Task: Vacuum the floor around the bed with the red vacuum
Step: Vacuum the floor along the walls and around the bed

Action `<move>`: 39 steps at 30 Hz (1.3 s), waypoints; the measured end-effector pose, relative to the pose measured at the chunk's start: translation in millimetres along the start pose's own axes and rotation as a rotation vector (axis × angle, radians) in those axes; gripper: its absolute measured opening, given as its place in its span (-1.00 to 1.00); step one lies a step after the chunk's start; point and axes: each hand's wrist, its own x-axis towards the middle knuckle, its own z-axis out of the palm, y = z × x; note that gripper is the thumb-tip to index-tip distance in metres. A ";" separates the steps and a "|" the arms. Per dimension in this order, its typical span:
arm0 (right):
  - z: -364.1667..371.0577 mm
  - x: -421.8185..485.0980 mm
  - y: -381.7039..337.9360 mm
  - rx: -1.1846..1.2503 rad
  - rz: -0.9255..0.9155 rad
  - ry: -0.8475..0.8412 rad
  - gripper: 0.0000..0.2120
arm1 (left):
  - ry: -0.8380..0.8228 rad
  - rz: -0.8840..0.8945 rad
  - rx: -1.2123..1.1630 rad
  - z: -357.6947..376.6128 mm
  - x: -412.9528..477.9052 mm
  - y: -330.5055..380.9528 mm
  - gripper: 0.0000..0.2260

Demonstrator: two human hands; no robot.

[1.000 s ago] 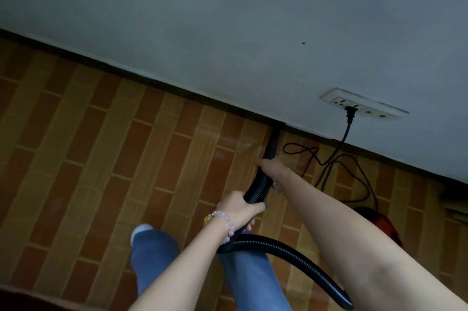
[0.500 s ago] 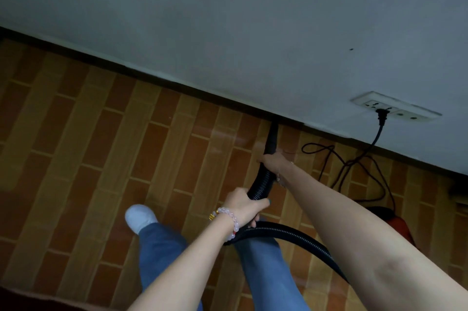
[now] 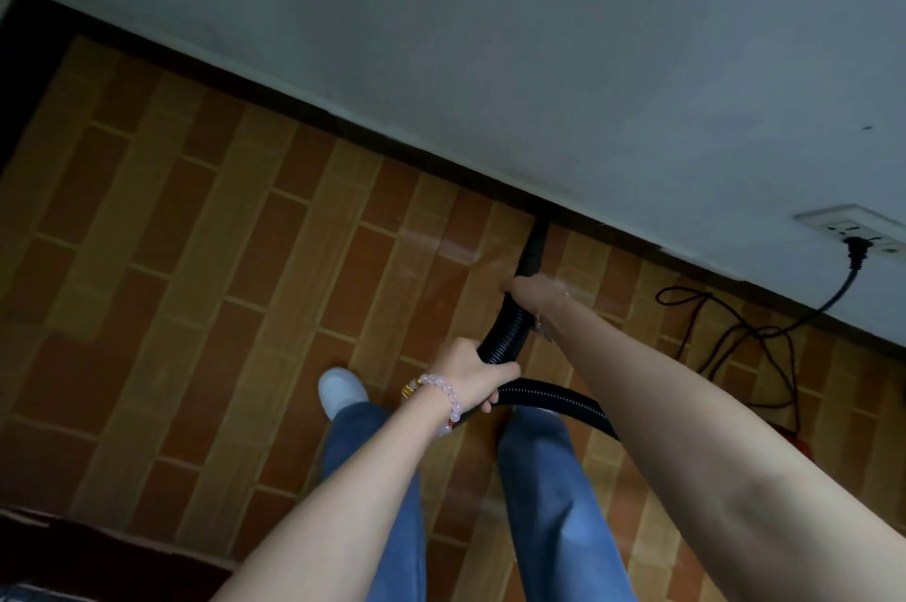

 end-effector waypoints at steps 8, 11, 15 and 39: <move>56.8 -17.3 -42.2 -0.034 -0.008 0.000 -0.84 | 0.011 0.025 0.074 -73.0 -9.3 -11.0 -0.92; 73.3 -25.6 -59.6 -0.024 -0.013 -0.002 -0.81 | 0.021 0.044 0.111 -97.3 -12.1 -12.6 -0.93; 96.0 -32.0 -79.3 -0.015 0.001 -0.018 -0.79 | 0.053 0.071 0.122 -128.0 -15.8 -16.6 -0.90; 221.9 -29.8 -183.9 -0.109 0.046 -0.002 -0.87 | 0.164 0.026 0.076 -268.2 -23.1 -31.0 -0.84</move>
